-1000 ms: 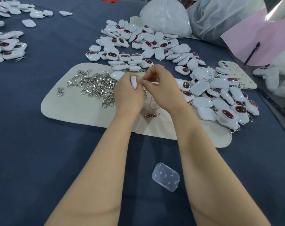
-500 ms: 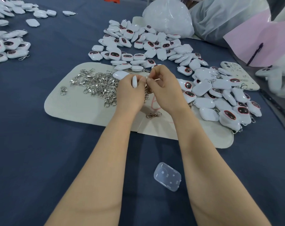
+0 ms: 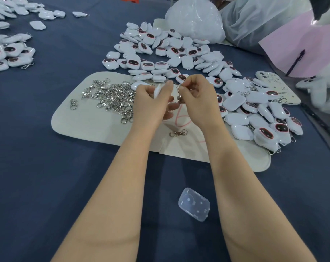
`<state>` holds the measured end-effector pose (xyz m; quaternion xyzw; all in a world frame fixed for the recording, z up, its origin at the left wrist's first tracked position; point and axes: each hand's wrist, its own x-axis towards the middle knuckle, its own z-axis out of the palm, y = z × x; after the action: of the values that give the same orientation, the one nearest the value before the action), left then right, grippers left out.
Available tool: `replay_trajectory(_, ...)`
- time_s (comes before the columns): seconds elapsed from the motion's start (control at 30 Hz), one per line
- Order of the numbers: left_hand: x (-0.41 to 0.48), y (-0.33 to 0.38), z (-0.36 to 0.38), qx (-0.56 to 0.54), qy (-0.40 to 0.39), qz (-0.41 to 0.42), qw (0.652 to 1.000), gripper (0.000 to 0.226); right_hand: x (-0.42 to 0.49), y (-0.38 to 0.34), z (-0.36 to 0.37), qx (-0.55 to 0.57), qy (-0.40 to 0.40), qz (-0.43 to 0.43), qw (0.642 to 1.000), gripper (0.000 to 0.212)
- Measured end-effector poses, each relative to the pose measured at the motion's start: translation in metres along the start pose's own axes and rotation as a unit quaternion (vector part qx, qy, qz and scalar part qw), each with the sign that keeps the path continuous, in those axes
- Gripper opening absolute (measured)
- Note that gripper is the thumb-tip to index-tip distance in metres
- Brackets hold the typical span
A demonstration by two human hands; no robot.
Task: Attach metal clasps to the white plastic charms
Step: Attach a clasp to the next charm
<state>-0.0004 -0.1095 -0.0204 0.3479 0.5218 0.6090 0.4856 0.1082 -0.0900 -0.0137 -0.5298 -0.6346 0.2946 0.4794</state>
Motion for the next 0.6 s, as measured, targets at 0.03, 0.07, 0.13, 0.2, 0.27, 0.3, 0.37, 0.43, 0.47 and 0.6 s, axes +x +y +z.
replay_trajectory(0.03, -0.001, 0.001, 0.000, 0.000, 0.005, 0.002, 1.000, 0.038, 0.001, 0.000, -0.001, -0.002, 0.005, 0.000, 1.000, 0.020)
replay_trajectory(0.07, -0.002, 0.002, 0.000, 0.005, 0.010, 0.012, 1.000, 0.039, 0.001, 0.000, -0.001, -0.006, 0.009, -0.001, 1.000, 0.021)
replay_trajectory(0.13, -0.003, 0.003, -0.002, 0.014, 0.019, 0.041, 0.999, 0.037, 0.003, 0.000, -0.002, -0.014, 0.011, -0.003, 1.000, 0.023)
replay_trajectory(0.2, -0.001, 0.001, -0.004, 0.032, 0.028, 0.065, 0.997, 0.031, 0.003, -0.001, -0.002, -0.017, 0.012, 0.001, 1.000, 0.023)
replay_trajectory(0.27, 0.001, 0.000, -0.005, 0.038, 0.031, 0.072, 0.996, 0.026, 0.003, -0.001, -0.002, -0.023, 0.012, 0.004, 1.000, 0.023)
replay_trajectory(0.3, 0.001, 0.000, -0.004, 0.034, 0.028, 0.072, 0.996, 0.024, 0.003, -0.001, -0.002, -0.026, 0.012, 0.005, 1.000, 0.021)
replay_trajectory(0.37, 0.001, 0.001, 0.001, 0.029, 0.019, 0.065, 0.997, 0.026, 0.003, -0.001, -0.001, -0.030, 0.011, 0.005, 0.999, 0.017)
replay_trajectory(0.43, 0.000, 0.002, 0.004, 0.034, 0.014, 0.041, 0.998, 0.024, 0.003, 0.000, -0.001, -0.036, 0.011, 0.003, 0.999, 0.012)
replay_trajectory(0.47, 0.000, 0.003, 0.005, 0.026, 0.011, 0.022, 0.999, 0.020, 0.003, 0.000, -0.001, -0.040, 0.011, 0.001, 0.999, 0.010)
replay_trajectory(0.6, 0.002, 0.002, 0.005, 0.015, -0.007, 0.004, 1.000, 0.010, 0.003, 0.000, -0.001, -0.052, 0.007, 0.005, 0.999, 0.006)
